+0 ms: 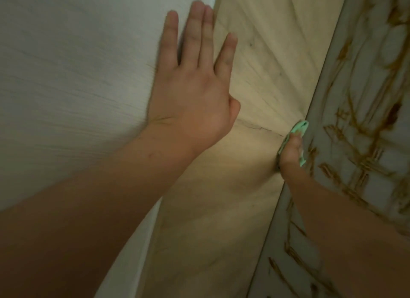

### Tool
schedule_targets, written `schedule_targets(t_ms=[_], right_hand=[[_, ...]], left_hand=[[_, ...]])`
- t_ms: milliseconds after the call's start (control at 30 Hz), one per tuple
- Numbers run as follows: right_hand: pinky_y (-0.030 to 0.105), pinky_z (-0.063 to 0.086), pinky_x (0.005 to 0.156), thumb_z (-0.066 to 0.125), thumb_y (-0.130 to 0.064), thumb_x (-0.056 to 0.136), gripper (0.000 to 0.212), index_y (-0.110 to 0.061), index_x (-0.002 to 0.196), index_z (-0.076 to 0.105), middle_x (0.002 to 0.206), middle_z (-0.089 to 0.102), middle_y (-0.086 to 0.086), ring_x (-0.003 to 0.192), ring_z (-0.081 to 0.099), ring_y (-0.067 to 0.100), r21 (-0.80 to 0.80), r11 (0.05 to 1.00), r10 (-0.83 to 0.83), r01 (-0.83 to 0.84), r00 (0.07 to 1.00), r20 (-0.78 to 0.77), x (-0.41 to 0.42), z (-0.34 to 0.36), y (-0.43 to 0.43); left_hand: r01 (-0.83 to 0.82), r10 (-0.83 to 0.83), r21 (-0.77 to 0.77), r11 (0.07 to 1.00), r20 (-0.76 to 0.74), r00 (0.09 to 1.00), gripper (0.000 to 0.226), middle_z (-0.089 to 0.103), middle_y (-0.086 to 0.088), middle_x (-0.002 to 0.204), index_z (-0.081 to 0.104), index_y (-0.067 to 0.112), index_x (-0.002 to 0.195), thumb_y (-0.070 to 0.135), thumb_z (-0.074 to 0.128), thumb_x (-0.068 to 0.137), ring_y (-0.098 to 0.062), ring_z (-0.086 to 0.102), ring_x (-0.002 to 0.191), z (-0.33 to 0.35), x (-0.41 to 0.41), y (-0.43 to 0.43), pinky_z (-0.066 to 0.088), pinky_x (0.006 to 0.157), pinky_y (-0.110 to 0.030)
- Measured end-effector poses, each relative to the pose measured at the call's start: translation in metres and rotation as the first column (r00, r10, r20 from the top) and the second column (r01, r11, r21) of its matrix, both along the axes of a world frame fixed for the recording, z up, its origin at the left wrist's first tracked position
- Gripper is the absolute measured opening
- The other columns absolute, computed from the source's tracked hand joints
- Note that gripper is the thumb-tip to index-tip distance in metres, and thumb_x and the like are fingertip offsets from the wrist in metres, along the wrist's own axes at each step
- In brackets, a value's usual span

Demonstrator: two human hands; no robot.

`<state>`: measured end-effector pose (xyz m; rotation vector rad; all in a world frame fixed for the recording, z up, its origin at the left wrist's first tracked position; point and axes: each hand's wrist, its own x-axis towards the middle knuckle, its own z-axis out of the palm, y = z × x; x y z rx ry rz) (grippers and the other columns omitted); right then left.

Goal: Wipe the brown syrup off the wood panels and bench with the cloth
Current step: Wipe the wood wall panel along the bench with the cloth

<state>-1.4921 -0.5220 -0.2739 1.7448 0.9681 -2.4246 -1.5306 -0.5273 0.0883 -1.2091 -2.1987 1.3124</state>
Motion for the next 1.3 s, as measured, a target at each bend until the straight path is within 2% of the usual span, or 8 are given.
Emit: schedule_targets(t_ms=[233, 300, 433, 633, 800, 1067, 1167, 1300], right_hand=[[0.051, 0.024, 0.124, 0.026, -0.091, 0.058, 0.111, -0.042, 0.158, 0.037, 0.162, 0.040, -0.004, 0.147, 0.039, 0.023, -0.173, 0.975, -0.119, 0.137, 0.987, 0.109, -0.010, -0.055, -0.030], [0.052, 0.025, 0.124, 0.024, -0.086, 0.064, 0.106, -0.038, 0.157, 0.041, 0.163, 0.038, -0.001, 0.148, 0.037, 0.025, -0.122, 0.987, -0.097, 0.106, 0.992, 0.080, -0.015, 0.017, -0.010], [0.048, 0.002, 0.128, 0.029, -0.059, 0.101, 0.067, -0.039, 0.164, 0.016, 0.173, 0.007, -0.005, 0.159, 0.004, 0.018, 0.224, 0.973, 0.007, 0.051, 0.968, -0.253, -0.005, 0.184, -0.004], [0.034, -0.004, 0.124, 0.024, -0.049, 0.106, 0.060, -0.037, 0.164, 0.015, 0.174, 0.005, -0.005, 0.158, -0.001, 0.009, 0.594, 0.798, 0.205, 0.105, 0.879, -0.431, -0.048, 0.193, 0.056], [0.043, 0.004, 0.128, 0.032, -0.050, 0.106, 0.061, -0.035, 0.164, 0.020, 0.173, 0.014, -0.002, 0.158, 0.011, 0.020, 0.440, 0.897, 0.103, 0.047, 0.945, -0.311, -0.070, 0.108, 0.089], [0.056, 0.019, 0.126, 0.032, -0.088, 0.059, 0.111, -0.044, 0.161, 0.026, 0.169, 0.025, -0.006, 0.153, 0.029, 0.025, -0.083, 0.996, 0.022, -0.031, 0.994, -0.106, -0.067, -0.013, 0.057], [0.055, 0.021, 0.126, 0.034, -0.080, 0.073, 0.097, -0.042, 0.162, 0.025, 0.170, 0.024, -0.003, 0.153, 0.028, 0.028, -0.059, 0.988, 0.136, -0.143, 0.984, -0.119, -0.051, 0.065, 0.063], [0.040, 0.000, 0.128, 0.025, -0.053, 0.110, 0.062, -0.036, 0.165, 0.004, 0.174, -0.006, -0.006, 0.159, -0.001, 0.015, 0.336, 0.918, 0.318, -0.213, 0.900, -0.299, -0.044, 0.161, 0.104]], left_hand=[[-0.006, 0.006, -0.024, 1.000, -0.011, 1.000, 0.080, -0.003, -0.031, 0.167, 0.003, 0.015, 0.165, 0.056, 0.016, 0.098, -0.043, -0.009, 0.157, 0.002, 0.002, 0.002, 0.000, 0.126, -0.061], [-0.014, 0.014, -0.022, 1.000, -0.006, 1.000, 0.081, -0.003, -0.031, 0.167, 0.003, 0.015, 0.165, 0.056, 0.016, 0.098, -0.043, -0.009, 0.157, 0.003, 0.004, 0.003, -0.001, 0.125, -0.062], [-0.032, 0.032, -0.007, 0.999, 0.016, 0.999, 0.082, -0.001, -0.032, 0.167, 0.008, 0.014, 0.165, 0.057, 0.020, 0.097, -0.044, -0.007, 0.157, 0.008, 0.007, 0.007, -0.001, 0.125, -0.062], [-0.041, 0.041, 0.001, 0.999, -0.014, 0.999, 0.082, -0.004, -0.031, 0.167, 0.004, 0.014, 0.165, 0.057, 0.012, 0.096, -0.043, -0.010, 0.157, 0.008, 0.008, 0.006, 0.000, 0.125, -0.061], [-0.021, 0.021, -0.016, 1.000, -0.010, 1.000, 0.081, -0.004, -0.033, 0.167, 0.003, 0.013, 0.165, 0.056, 0.014, 0.097, -0.044, -0.009, 0.157, 0.004, 0.002, 0.002, 0.002, 0.125, -0.063], [-0.035, 0.033, 0.033, 0.999, 0.069, 0.997, 0.078, -0.009, -0.035, 0.165, -0.001, 0.011, 0.165, 0.049, 0.019, 0.099, -0.046, -0.013, 0.155, 0.004, 0.002, 0.006, -0.004, 0.124, -0.064], [-0.050, 0.047, 0.035, 0.998, 0.096, 0.994, 0.077, -0.012, -0.036, 0.164, 0.000, 0.009, 0.165, 0.044, 0.020, 0.099, -0.046, -0.014, 0.155, 0.006, 0.003, 0.007, -0.009, 0.123, -0.064], [-0.020, 0.015, 0.067, 0.998, 0.076, 0.997, 0.075, -0.009, -0.037, 0.164, 0.002, 0.006, 0.164, 0.039, 0.018, 0.099, -0.047, -0.009, 0.156, 0.005, 0.000, 0.006, -0.007, 0.123, -0.065]])
